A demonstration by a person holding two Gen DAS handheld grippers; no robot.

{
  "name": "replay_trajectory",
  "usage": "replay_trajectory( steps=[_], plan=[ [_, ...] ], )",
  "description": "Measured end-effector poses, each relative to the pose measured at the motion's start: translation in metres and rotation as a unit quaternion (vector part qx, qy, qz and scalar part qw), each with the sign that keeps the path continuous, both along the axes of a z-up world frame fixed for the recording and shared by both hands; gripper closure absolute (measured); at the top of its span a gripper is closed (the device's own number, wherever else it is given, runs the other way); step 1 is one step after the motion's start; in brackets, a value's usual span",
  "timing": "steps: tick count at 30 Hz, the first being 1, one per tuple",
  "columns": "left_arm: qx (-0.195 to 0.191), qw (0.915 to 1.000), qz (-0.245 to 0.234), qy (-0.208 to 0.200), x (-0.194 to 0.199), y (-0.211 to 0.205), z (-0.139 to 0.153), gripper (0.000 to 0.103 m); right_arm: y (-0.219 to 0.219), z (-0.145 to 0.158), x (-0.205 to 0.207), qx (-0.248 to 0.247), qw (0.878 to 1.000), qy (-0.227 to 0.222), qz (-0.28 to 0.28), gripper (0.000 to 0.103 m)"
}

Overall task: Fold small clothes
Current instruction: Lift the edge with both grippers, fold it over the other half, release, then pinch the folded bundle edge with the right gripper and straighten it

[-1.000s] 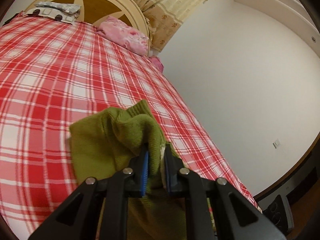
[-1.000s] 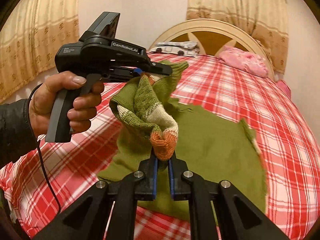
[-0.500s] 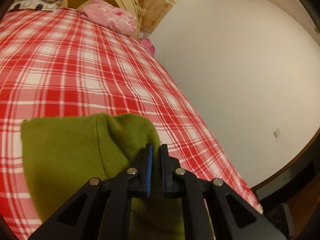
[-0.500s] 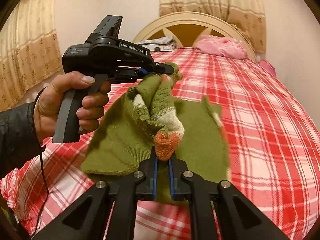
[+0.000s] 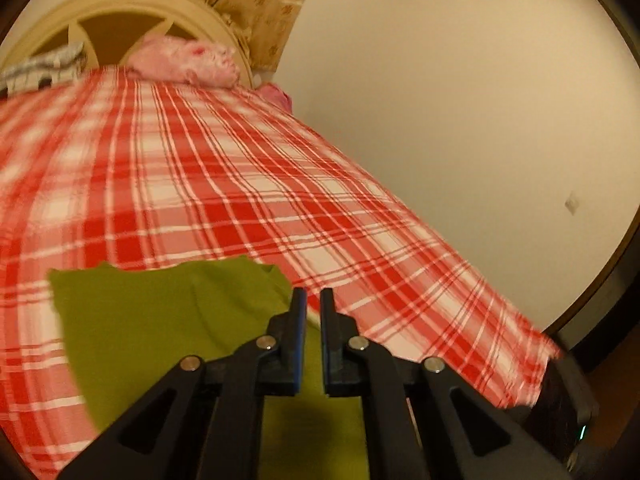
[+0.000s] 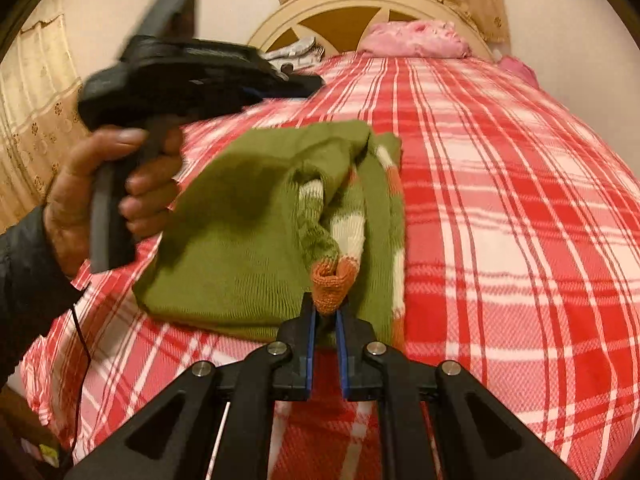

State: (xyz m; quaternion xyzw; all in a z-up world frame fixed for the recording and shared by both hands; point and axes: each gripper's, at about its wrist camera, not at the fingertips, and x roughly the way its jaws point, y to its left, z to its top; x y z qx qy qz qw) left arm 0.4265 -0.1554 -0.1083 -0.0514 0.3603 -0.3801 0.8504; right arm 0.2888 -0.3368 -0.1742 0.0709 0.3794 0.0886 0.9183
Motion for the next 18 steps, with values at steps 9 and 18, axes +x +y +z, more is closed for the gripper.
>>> replay_trajectory(
  steps=[9, 18],
  plan=[
    [0.088, 0.9922, 0.066, -0.058, -0.055, 0.050, -0.022, 0.042, -0.034, 0.035, 0.008, 0.059, 0.998, -0.018, -0.005, 0.056],
    [0.095, 0.9918, 0.065, -0.056, -0.083, 0.055, -0.051, 0.022, -0.015, 0.047, 0.084, 0.089, 0.995, -0.007, 0.033, 0.009]
  ],
)
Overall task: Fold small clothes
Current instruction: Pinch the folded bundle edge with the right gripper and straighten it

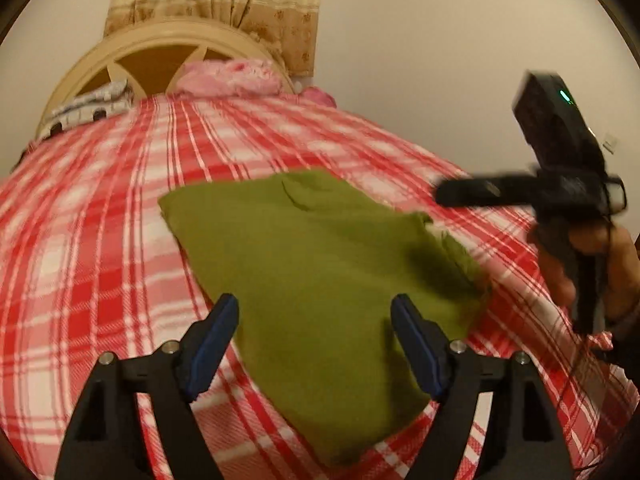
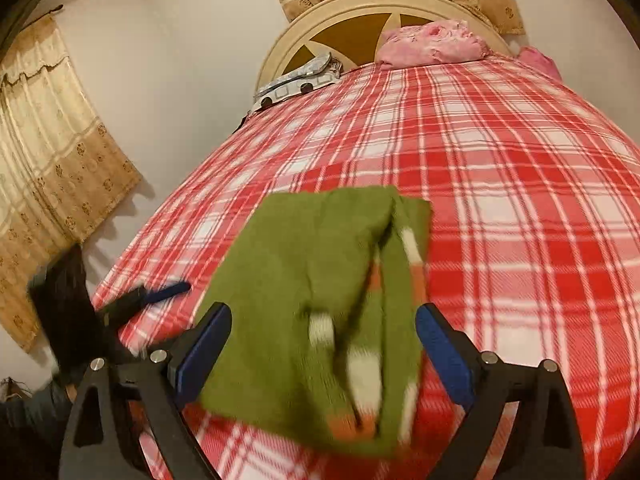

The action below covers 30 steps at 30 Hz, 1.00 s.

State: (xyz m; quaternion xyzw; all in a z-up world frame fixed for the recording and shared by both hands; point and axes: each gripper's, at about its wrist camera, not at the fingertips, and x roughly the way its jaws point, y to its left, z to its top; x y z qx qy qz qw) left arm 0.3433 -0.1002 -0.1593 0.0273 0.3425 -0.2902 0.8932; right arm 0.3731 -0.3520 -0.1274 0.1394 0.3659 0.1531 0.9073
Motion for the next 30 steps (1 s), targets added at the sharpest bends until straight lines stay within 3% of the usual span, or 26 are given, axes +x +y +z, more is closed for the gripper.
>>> replay_trajectory(
  steps=[4, 7, 10, 12, 13, 15, 16, 18, 20, 22, 25, 30],
  plan=[
    [-0.007, 0.9994, 0.017, 0.030, 0.009, 0.004, -0.014, 0.022, 0.010, -0.009, 0.034, -0.049, 0.998, 0.027, 0.000, 0.011],
    [-0.022, 0.9987, 0.019, 0.041, 0.011, 0.007, -0.021, 0.019, 0.016, -0.018, 0.055, -0.068, 0.997, 0.043, 0.014, 0.042],
    [-0.028, 0.9981, 0.017, 0.053, 0.012, 0.008, -0.024, 0.018, 0.024, -0.032, 0.071, -0.061, 0.994, 0.080, 0.039, 0.045],
    [-0.034, 0.9977, 0.016, 0.057, 0.011, 0.009, -0.025, 0.017, 0.025, -0.043, 0.079, -0.050, 0.993, 0.101, 0.044, 0.057],
    [-0.036, 0.9976, 0.016, 0.057, 0.011, 0.010, -0.025, 0.017, 0.026, -0.045, 0.079, -0.041, 0.993, 0.103, 0.049, 0.075],
    [-0.043, 0.9973, 0.015, 0.057, 0.009, 0.011, -0.024, 0.017, 0.026, -0.042, 0.073, -0.044, 0.994, 0.089, 0.036, 0.083],
    [-0.047, 0.9972, 0.013, 0.056, 0.008, 0.012, -0.024, 0.017, 0.027, -0.035, 0.067, -0.058, 0.996, 0.070, 0.025, 0.086],
    [-0.049, 0.9972, 0.015, 0.054, 0.006, 0.013, -0.024, 0.007, 0.026, -0.016, 0.049, -0.074, 0.997, 0.025, 0.002, 0.087],
    [-0.047, 0.9971, 0.014, 0.057, 0.007, 0.012, -0.025, 0.003, 0.022, -0.002, 0.035, -0.081, 0.997, 0.007, -0.009, 0.087],
    [-0.035, 0.9958, 0.005, 0.085, 0.013, 0.006, -0.033, 0.001, 0.018, -0.007, 0.036, -0.091, 0.995, 0.024, -0.014, 0.087],
    [-0.015, 0.9936, -0.001, 0.112, 0.018, -0.002, -0.040, 0.001, 0.005, -0.043, 0.047, -0.118, 0.990, 0.075, -0.035, 0.087],
    [-0.004, 0.9945, 0.004, 0.104, 0.014, -0.004, -0.040, 0.000, 0.000, -0.043, 0.045, -0.098, 0.992, 0.068, -0.047, 0.086]
  ],
)
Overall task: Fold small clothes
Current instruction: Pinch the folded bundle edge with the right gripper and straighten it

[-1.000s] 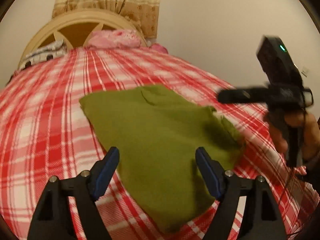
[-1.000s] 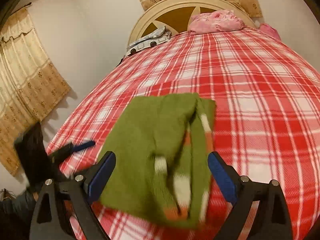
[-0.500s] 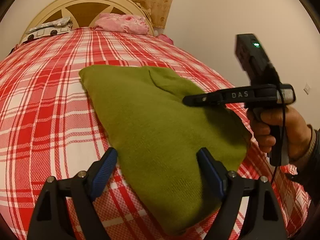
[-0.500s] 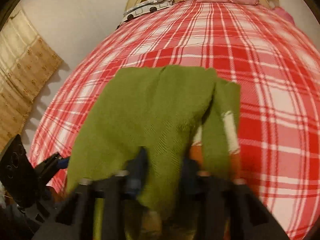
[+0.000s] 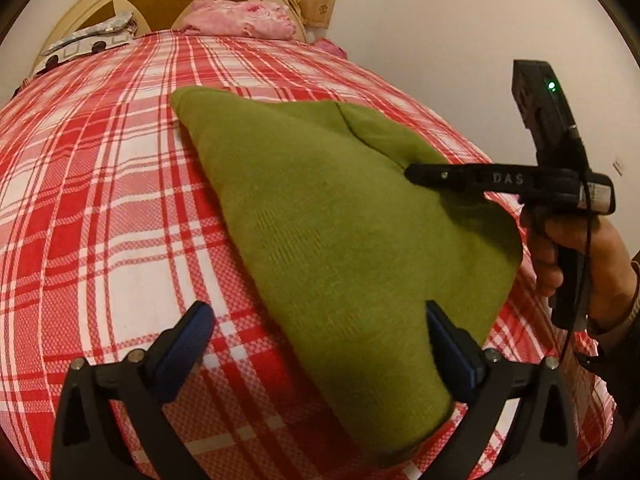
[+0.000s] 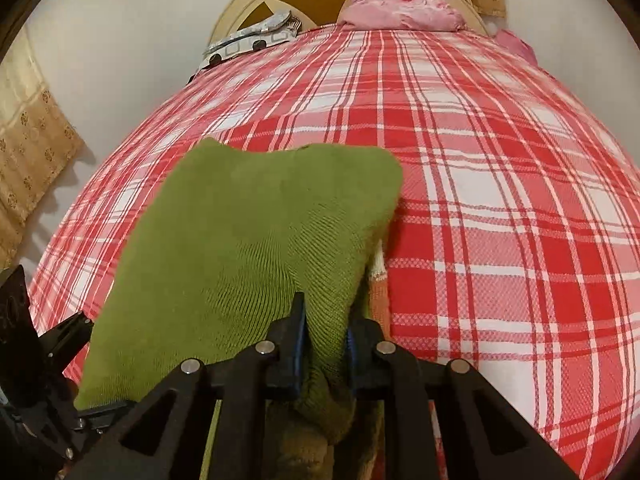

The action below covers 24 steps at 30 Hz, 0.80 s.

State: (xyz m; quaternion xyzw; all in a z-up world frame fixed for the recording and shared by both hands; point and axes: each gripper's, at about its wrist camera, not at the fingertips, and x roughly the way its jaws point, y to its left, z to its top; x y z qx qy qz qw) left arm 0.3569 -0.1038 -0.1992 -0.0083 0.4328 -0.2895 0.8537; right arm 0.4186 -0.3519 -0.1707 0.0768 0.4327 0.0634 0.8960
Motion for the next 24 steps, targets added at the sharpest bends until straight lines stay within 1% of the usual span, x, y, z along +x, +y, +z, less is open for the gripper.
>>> replay_trajectory(
  steps=[1, 2, 3, 4, 5, 6, 7, 8, 9, 10, 12, 14, 15, 16, 19, 20, 23, 24],
  plan=[
    [0.002, 1.0000, 0.000, 0.000, 0.000, 0.000, 0.000, 0.000, 0.001, 0.004, -0.001, -0.003, 1.000, -0.003, 0.005, 0.081],
    [0.004, 1.0000, 0.000, -0.002, -0.001, -0.001, -0.001, 0.000, 0.004, 0.008, -0.004, -0.016, 1.000, -0.009, 0.006, 0.074],
    [0.007, 1.0000, 0.000, -0.002, 0.000, -0.002, -0.001, 0.000, 0.009, 0.018, -0.009, -0.039, 0.999, -0.021, 0.003, 0.071],
    [0.009, 1.0000, -0.001, -0.002, 0.000, -0.002, -0.002, 0.000, 0.015, 0.031, -0.017, -0.066, 0.997, -0.040, 0.003, 0.065],
    [0.009, 1.0000, -0.001, -0.001, 0.000, -0.002, -0.002, 0.000, 0.019, 0.040, -0.024, -0.071, 0.996, -0.055, 0.008, 0.062],
    [0.008, 1.0000, -0.001, 0.000, 0.002, -0.002, -0.002, 0.000, 0.024, 0.050, -0.031, -0.063, 0.995, -0.074, 0.019, 0.061],
    [0.006, 1.0000, -0.001, 0.000, 0.003, -0.002, -0.002, 0.000, 0.030, 0.060, -0.041, -0.040, 0.994, -0.094, 0.040, 0.053],
    [0.005, 1.0000, -0.001, 0.000, 0.004, -0.002, -0.002, 0.000, 0.034, 0.063, -0.045, -0.024, 0.993, -0.101, 0.058, 0.040],
    [0.003, 1.0000, 0.000, 0.001, 0.005, -0.002, -0.002, 0.000, 0.038, 0.062, -0.050, -0.007, 0.992, -0.101, 0.077, 0.035],
    [0.002, 1.0000, 0.000, 0.001, 0.006, -0.001, -0.002, 0.000, 0.044, 0.055, -0.052, -0.002, 0.992, -0.086, 0.094, 0.032],
    [0.003, 1.0000, 0.001, 0.000, 0.004, -0.001, -0.002, 0.000, 0.046, 0.033, -0.052, -0.019, 0.994, -0.051, 0.098, 0.032],
    [0.010, 0.9999, 0.000, -0.001, 0.003, -0.003, -0.002, 0.000, 0.036, 0.004, -0.049, -0.027, 0.996, -0.012, 0.087, 0.032],
    [0.016, 0.9999, 0.000, -0.004, 0.003, -0.005, -0.002, 0.000, 0.031, -0.003, -0.051, -0.024, 0.996, -0.010, 0.086, 0.032],
    [0.019, 0.9998, 0.000, -0.004, 0.002, -0.005, -0.002, 0.000, 0.028, -0.003, -0.055, -0.020, 0.996, -0.024, 0.087, 0.032],
    [0.021, 0.9998, 0.000, -0.003, 0.003, -0.006, -0.003, 0.000, 0.028, 0.005, -0.053, -0.021, 0.997, -0.009, 0.080, 0.032],
    [0.021, 0.9998, 0.000, -0.002, 0.003, -0.006, -0.003, 0.000, 0.031, 0.012, -0.050, -0.028, 0.997, -0.013, 0.077, 0.032],
    [0.022, 0.9998, 0.000, -0.003, 0.004, -0.005, -0.004, 0.000, 0.047, 0.037, -0.044, -0.069, 0.993, -0.050, 0.085, 0.032],
    [0.021, 0.9998, 0.000, -0.002, 0.004, -0.006, -0.003, 0.000, 0.052, 0.041, -0.039, -0.074, 0.992, -0.054, 0.088, 0.032]
  ],
)
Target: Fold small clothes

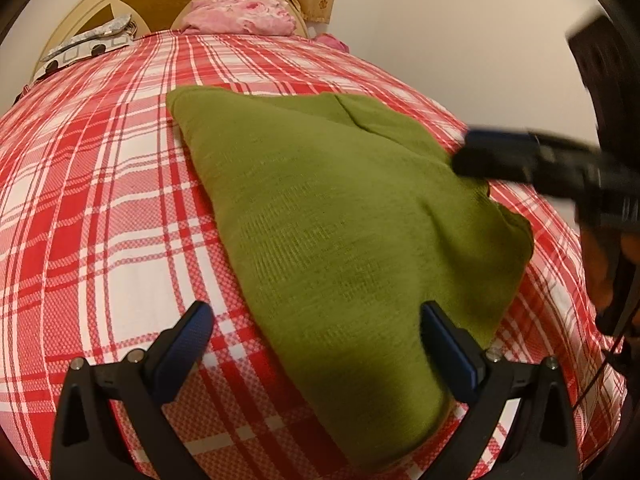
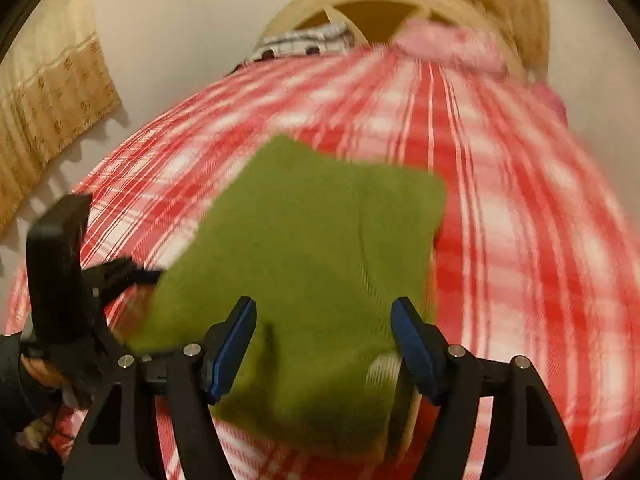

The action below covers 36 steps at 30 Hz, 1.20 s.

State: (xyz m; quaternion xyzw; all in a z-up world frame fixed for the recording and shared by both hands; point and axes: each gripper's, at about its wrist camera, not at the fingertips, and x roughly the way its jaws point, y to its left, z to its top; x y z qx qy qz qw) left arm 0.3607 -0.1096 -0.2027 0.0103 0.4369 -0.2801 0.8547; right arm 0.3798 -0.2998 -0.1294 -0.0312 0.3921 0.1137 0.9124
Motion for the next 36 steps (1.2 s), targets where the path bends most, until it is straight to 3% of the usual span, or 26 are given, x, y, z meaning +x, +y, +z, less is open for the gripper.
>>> replay_trajectory(
  steps=[3, 8, 11, 19, 22, 24, 28, 30, 32, 34, 36],
  plan=[
    [-0.001, 1.0000, 0.000, 0.000, 0.000, 0.001, 0.000, 0.000, 0.015, 0.000, 0.024, 0.010, 1.000, 0.010, 0.013, 0.032],
    [0.000, 1.0000, 0.000, 0.002, 0.002, 0.000, -0.002, 0.000, 0.042, -0.026, 0.057, -0.043, 0.998, 0.045, 0.012, 0.032],
    [0.002, 1.0000, 0.000, 0.003, 0.003, -0.001, -0.002, 0.000, 0.037, -0.037, 0.067, -0.038, 0.998, 0.056, -0.006, 0.031],
    [0.001, 1.0000, 0.001, 0.004, 0.003, 0.001, 0.000, 0.000, 0.028, -0.047, 0.067, -0.033, 0.999, 0.041, -0.007, 0.026],
    [-0.043, 0.9990, 0.007, 0.010, 0.002, 0.014, 0.015, 0.000, 0.014, -0.035, 0.054, 0.011, 1.000, 0.023, -0.007, 0.025],
    [-0.054, 0.9983, 0.019, -0.015, 0.007, 0.020, 0.031, 0.000, 0.005, -0.026, 0.047, 0.015, 1.000, 0.003, -0.004, 0.025],
    [-0.002, 0.9980, 0.046, -0.044, 0.040, 0.013, 0.038, 0.000, -0.015, -0.022, 0.045, 0.023, 1.000, 0.008, -0.009, 0.025],
    [0.028, 0.9976, 0.060, -0.021, 0.060, 0.006, 0.025, 0.000, -0.022, -0.033, 0.047, 0.020, 0.999, 0.029, -0.012, 0.025],
    [0.018, 0.9980, 0.054, 0.026, 0.073, 0.003, 0.009, 0.000, -0.029, -0.049, 0.048, 0.008, 0.998, 0.052, -0.019, 0.025],
    [-0.007, 0.9967, 0.063, 0.052, 0.075, 0.002, -0.004, 0.000, -0.047, -0.060, 0.047, 0.067, 0.995, 0.064, -0.029, 0.025],
    [-0.007, 0.9969, 0.069, 0.037, 0.068, 0.002, -0.002, 0.000, -0.061, -0.065, 0.043, 0.108, 0.991, 0.065, -0.044, 0.025]
  ],
)
